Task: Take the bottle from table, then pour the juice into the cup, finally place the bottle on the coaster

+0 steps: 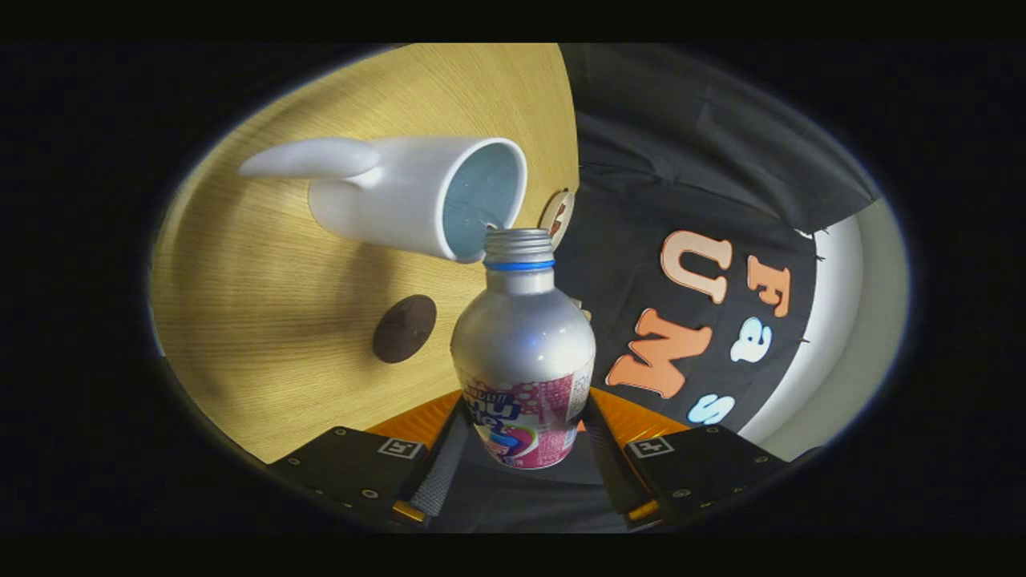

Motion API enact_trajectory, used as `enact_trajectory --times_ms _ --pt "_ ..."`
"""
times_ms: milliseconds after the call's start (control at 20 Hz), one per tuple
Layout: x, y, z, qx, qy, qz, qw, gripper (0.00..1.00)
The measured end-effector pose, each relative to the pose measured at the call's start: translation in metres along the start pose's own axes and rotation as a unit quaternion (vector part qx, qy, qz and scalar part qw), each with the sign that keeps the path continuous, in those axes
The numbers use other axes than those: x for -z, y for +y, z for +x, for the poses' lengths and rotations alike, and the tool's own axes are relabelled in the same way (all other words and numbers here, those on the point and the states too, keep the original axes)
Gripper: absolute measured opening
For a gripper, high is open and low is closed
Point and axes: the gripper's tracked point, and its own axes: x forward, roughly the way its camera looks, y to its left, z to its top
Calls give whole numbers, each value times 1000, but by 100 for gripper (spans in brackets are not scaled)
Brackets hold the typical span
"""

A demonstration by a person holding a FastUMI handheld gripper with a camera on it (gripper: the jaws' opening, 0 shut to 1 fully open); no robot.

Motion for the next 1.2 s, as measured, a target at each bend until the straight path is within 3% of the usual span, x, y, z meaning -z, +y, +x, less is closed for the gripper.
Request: enact_trajectory --times_ms 1200 --pt "-7 -23 2 4 -6 -73 997 78"
